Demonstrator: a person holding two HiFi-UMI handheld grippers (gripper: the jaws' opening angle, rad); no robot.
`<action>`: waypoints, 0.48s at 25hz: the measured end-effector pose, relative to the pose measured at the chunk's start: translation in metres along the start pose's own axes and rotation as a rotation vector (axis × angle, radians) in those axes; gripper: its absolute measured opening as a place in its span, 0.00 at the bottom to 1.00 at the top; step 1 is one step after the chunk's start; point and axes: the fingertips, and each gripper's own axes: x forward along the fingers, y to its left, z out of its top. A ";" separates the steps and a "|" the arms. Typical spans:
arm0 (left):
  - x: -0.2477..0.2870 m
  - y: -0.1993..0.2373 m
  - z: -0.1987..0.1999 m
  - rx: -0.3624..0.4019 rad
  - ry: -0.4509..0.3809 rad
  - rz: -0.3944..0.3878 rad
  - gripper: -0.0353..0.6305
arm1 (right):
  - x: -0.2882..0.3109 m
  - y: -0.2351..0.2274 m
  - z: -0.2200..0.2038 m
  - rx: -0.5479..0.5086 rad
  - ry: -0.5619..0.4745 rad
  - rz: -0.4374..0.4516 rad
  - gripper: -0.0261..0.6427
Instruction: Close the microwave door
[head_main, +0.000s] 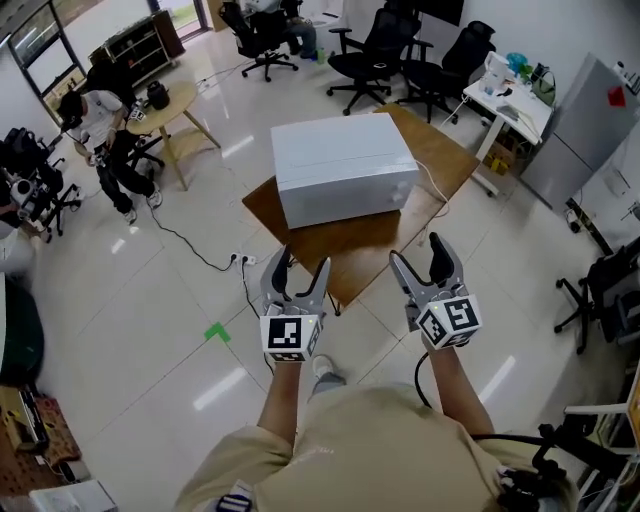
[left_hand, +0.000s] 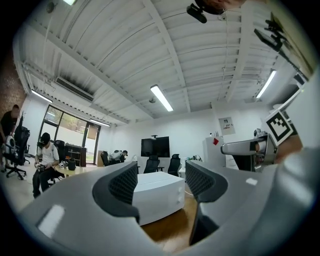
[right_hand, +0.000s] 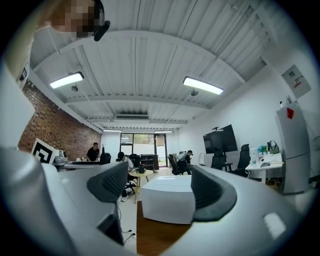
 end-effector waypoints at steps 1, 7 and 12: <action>-0.018 -0.011 0.005 0.013 -0.008 0.006 0.51 | -0.013 0.009 0.001 0.000 -0.011 0.018 0.61; -0.127 -0.033 0.056 -0.023 -0.047 0.122 0.51 | -0.078 0.091 0.016 -0.015 -0.029 0.179 0.61; -0.181 -0.171 0.091 -0.072 -0.024 0.137 0.51 | -0.215 0.035 0.024 0.056 0.064 0.148 0.61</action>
